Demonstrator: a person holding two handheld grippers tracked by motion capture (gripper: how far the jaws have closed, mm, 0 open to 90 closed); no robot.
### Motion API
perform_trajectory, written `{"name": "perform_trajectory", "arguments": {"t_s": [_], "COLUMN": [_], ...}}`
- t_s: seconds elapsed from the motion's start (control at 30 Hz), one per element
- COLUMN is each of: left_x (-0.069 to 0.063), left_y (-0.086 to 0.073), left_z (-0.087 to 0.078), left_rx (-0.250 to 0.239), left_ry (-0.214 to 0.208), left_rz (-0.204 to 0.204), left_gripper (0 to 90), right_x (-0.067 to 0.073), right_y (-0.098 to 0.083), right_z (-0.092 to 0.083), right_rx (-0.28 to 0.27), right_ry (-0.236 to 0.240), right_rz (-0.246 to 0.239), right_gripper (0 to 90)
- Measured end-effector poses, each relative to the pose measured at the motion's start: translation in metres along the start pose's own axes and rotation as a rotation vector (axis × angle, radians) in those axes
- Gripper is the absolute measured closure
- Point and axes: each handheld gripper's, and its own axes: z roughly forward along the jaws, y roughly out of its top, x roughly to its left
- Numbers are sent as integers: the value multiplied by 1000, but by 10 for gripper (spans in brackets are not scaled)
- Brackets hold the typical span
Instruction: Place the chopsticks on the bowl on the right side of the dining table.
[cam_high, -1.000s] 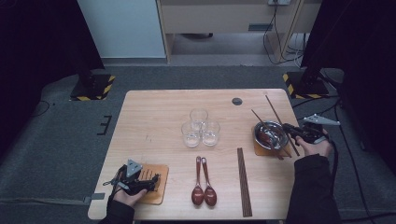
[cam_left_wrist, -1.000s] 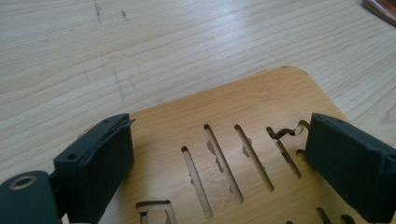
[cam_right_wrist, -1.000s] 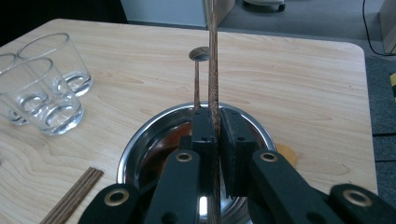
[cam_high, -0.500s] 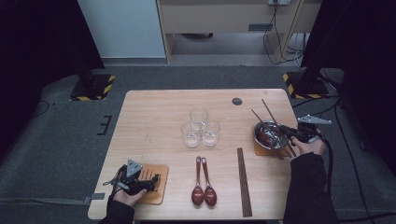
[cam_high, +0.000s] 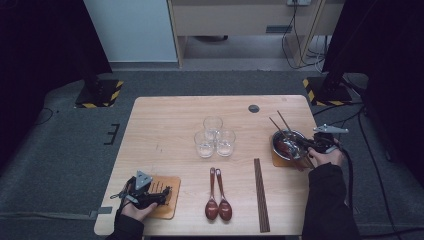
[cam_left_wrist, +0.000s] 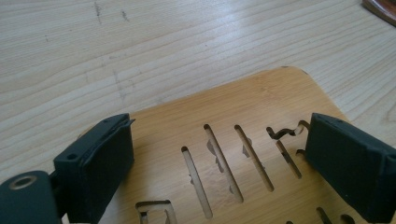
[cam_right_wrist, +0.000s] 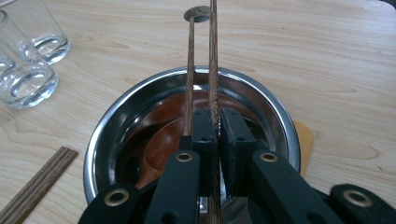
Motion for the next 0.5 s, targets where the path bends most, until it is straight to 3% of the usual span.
{"name": "perform_trajectory", "arguments": {"t_s": [0.5], "left_x": [0], "left_y": [0], "left_z": [0], "left_rx": [0], "left_ry": [0], "left_rz": [0], "left_gripper": [70], "right_x": [1], "right_y": [-3], "right_z": [6], "right_rx": [32], "right_ry": [-2], "right_rz": [-7], "right_gripper": [850]}}
